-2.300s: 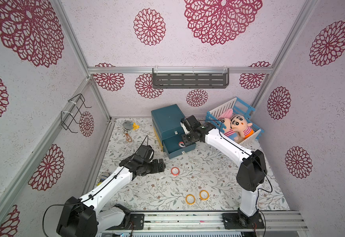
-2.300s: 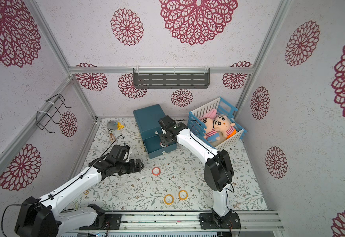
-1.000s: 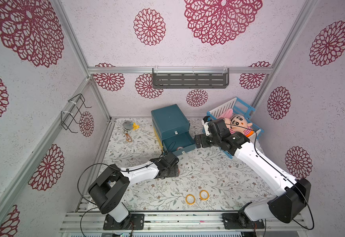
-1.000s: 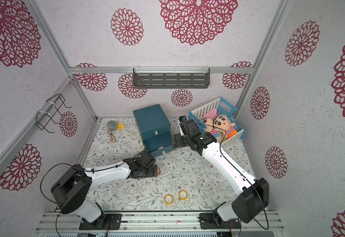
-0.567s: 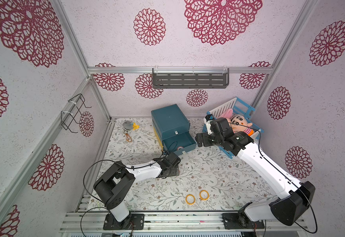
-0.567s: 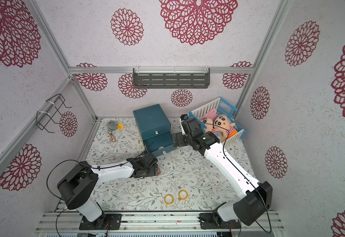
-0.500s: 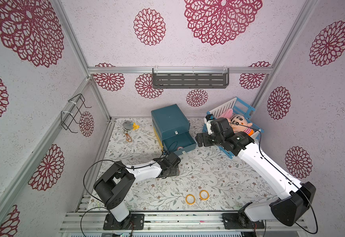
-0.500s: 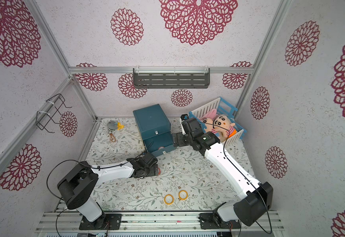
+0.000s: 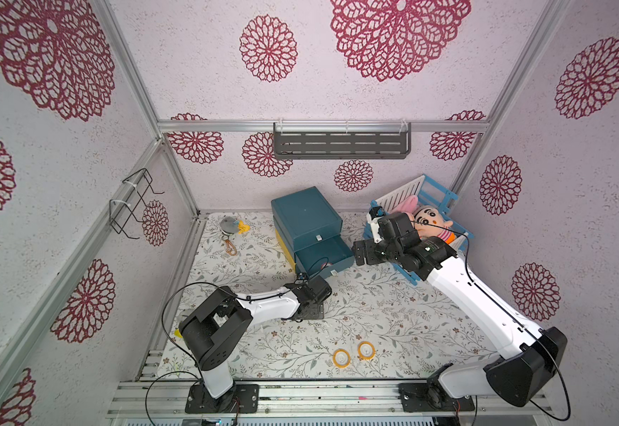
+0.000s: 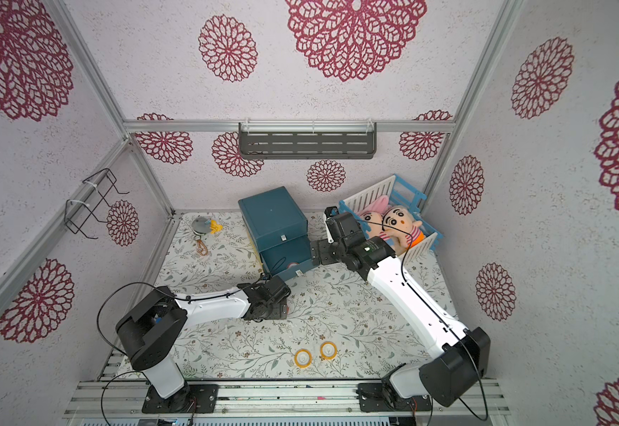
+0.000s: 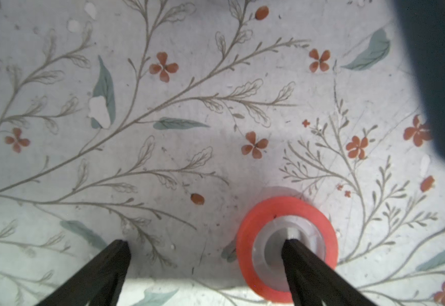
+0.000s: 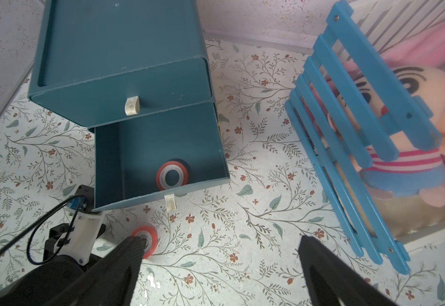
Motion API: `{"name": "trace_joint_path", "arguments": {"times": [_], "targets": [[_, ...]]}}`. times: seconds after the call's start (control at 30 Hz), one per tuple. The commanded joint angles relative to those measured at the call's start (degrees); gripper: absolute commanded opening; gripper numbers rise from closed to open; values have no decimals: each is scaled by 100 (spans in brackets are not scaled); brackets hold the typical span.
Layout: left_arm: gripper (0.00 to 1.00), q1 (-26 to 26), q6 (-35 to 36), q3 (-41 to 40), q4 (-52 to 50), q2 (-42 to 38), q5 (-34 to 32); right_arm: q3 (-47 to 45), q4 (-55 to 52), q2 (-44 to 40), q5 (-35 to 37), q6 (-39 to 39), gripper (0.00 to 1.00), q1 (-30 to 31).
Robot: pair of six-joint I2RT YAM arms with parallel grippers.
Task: Place the transparent tape into the drawer according to color
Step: Move the tape to the center of the board.
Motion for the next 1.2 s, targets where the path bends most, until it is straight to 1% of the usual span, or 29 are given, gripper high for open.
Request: {"name": "trace_joint_path", "arguments": {"times": [0.0,0.2,0.5,0.6,0.73,0.83,1.0,1.17], "targets": [[98,-97,-51,-16,-459,143,134,306,18,-272,105,50,99,-40],[98,-128,-135,-176,-740,-109,181,363,-38,-276,131,18,99,-40],[99,-192,-375,-776,-1278,-808,187,329,13,-260,80,-32,99,-40],[100,-159,-337,-744,-1413,-1026,174,294,61,-242,37,-32,99,-38],[99,-96,-177,-435,-1413,-1149,426,225,119,-238,-8,-17,99,-40],[97,-52,-114,-333,-1359,-1106,722,231,92,-264,-1,-33,99,-40],[90,41,-156,-463,-1058,-1130,1151,242,5,-305,81,-86,99,-48],[84,135,-191,-565,-1011,-1114,1194,182,9,-369,97,-95,99,-75]]}}
